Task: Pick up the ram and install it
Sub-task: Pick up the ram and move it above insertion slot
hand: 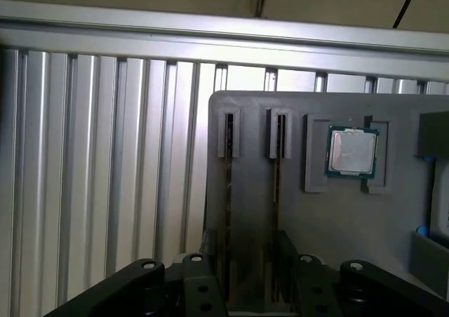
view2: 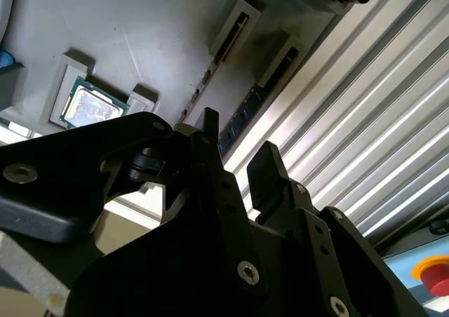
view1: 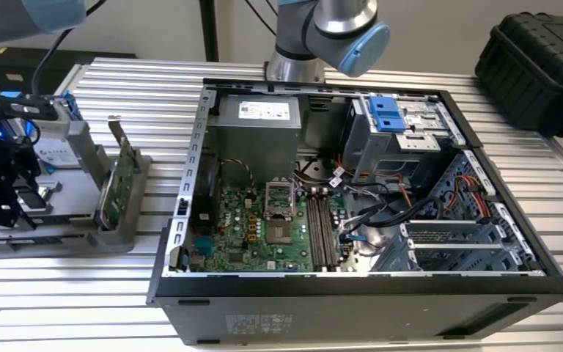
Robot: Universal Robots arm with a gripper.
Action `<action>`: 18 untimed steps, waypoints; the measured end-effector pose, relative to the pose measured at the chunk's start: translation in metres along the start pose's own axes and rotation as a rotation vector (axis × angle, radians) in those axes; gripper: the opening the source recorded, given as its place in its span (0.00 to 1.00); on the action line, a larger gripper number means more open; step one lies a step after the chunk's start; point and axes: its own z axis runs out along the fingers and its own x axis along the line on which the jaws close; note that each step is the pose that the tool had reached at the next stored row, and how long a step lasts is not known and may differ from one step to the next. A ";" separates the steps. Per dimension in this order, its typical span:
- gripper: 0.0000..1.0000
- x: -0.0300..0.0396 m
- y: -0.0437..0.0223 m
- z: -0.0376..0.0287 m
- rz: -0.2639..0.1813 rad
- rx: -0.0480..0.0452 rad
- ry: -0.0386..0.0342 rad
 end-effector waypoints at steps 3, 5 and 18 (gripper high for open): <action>1.00 0.0000 0.0000 0.0007 0.000 0.0001 0.0000; 1.00 0.0000 0.0000 0.0010 0.000 0.0002 -0.0001; 1.00 -0.0001 0.0000 0.0067 0.000 -0.0003 0.0053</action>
